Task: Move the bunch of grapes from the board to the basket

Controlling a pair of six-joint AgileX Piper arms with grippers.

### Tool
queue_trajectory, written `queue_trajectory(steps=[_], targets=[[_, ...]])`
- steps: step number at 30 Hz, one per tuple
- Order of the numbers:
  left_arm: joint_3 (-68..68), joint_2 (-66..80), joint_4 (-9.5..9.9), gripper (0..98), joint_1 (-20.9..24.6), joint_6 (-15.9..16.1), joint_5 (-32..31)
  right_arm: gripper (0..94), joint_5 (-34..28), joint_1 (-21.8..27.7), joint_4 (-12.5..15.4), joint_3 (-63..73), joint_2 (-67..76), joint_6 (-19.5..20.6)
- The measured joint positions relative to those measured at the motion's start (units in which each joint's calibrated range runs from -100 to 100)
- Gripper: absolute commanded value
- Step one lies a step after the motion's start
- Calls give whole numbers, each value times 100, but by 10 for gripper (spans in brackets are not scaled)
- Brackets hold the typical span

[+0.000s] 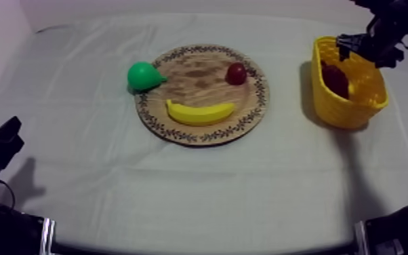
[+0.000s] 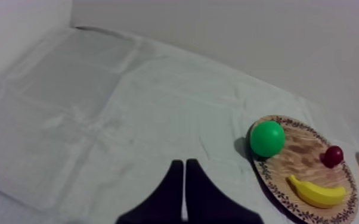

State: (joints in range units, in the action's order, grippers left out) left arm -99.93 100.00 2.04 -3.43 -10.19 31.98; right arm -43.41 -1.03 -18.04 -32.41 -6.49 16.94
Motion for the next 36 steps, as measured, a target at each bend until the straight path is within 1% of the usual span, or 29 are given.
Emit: queue_trajectory(steps=[6, 9, 11, 13, 17, 21, 27, 34, 36], targets=[[0, 0, 0, 1, 0, 0, 0, 411, -32, 0, 10, -207, 236, 7], [0, 0, 0, 1, 0, 0, 0, 273, -105, -37, 17, -263, 331, 5], [0, 0, 0, 1, 0, 0, 0, 202, -146, -65, 28, -280, 396, 4], [0, 0, 0, 1, 0, 0, 0, 160, -173, -85, 53, -286, 450, -12], [0, 0, 0, 1, 0, 0, 0, 107, -238, -102, 128, -294, 583, -89], [0, 0, 0, 1, 0, 0, 0, 79, -356, -121, 215, -300, 690, -168], [0, 0, 0, 1, 0, 0, 0, 62, -386, -85, 386, -320, 924, -287], [0, 0, 0, 1, 0, 0, 0, 60, -450, 24, 728, -68, 1410, -547], [0, 0, 0, 1, 0, 0, 0, 60, -450, 35, 780, -61, 1648, -613]])
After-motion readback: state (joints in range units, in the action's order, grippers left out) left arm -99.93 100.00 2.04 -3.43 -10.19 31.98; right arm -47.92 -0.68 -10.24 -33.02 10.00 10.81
